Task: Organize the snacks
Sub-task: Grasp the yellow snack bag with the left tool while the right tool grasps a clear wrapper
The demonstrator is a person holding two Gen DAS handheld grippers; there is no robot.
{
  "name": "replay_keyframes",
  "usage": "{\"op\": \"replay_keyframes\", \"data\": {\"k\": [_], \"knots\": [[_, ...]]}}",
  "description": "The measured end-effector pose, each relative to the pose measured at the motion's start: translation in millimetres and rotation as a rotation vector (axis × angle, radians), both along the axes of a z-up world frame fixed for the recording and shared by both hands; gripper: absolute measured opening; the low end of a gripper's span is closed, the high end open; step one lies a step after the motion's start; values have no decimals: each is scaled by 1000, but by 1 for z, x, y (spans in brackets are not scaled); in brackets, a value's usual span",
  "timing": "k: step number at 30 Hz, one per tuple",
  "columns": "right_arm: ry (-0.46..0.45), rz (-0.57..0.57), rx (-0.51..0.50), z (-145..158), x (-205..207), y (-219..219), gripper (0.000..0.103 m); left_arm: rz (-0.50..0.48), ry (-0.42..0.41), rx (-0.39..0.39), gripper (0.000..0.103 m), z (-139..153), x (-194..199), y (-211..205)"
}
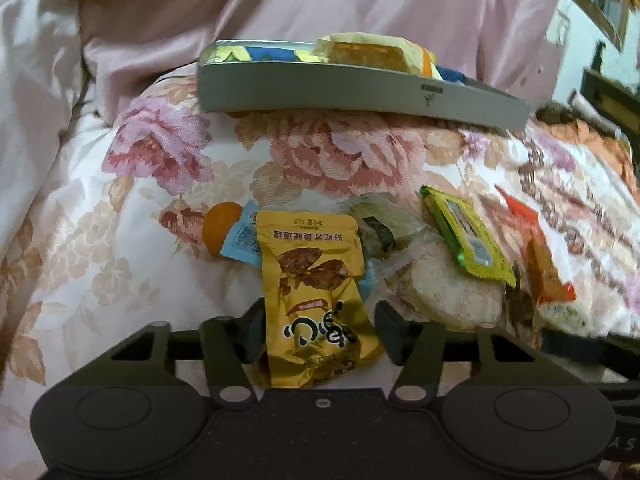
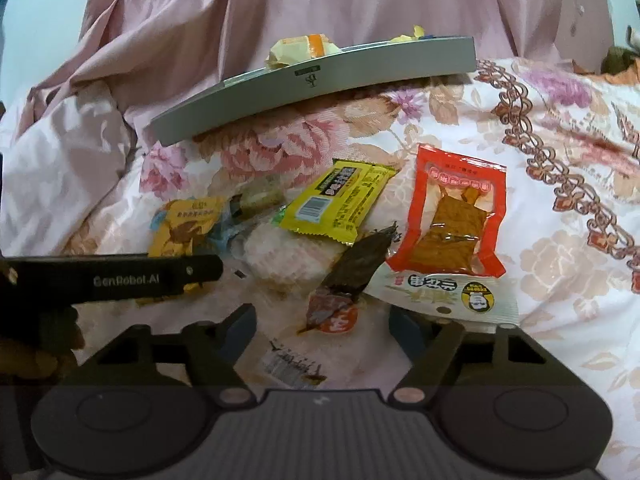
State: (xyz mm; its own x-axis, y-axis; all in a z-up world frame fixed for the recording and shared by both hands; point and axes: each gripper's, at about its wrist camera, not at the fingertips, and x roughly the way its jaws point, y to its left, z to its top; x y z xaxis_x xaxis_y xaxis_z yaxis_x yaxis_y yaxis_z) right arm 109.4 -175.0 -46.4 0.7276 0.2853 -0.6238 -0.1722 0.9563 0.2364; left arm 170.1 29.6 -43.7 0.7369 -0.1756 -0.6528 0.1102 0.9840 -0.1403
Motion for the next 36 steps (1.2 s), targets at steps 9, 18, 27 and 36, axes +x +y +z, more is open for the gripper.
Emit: {"op": "replay_keyframes", "data": {"k": [9,18,27,36], "knots": [[25,4,27,3,-2,-6,67,45,44,-119,49,3,-10,9],[61,74,4,15,-13,-7,62,2,103,-120,49,11,-38,4],[38,109,-45,11,-15,1,64,-37,105,-109,71,7,-35,-3],[-20,135,-147,2,-14,13,77,-105,86,-3,78,3,-30,-18]]}}
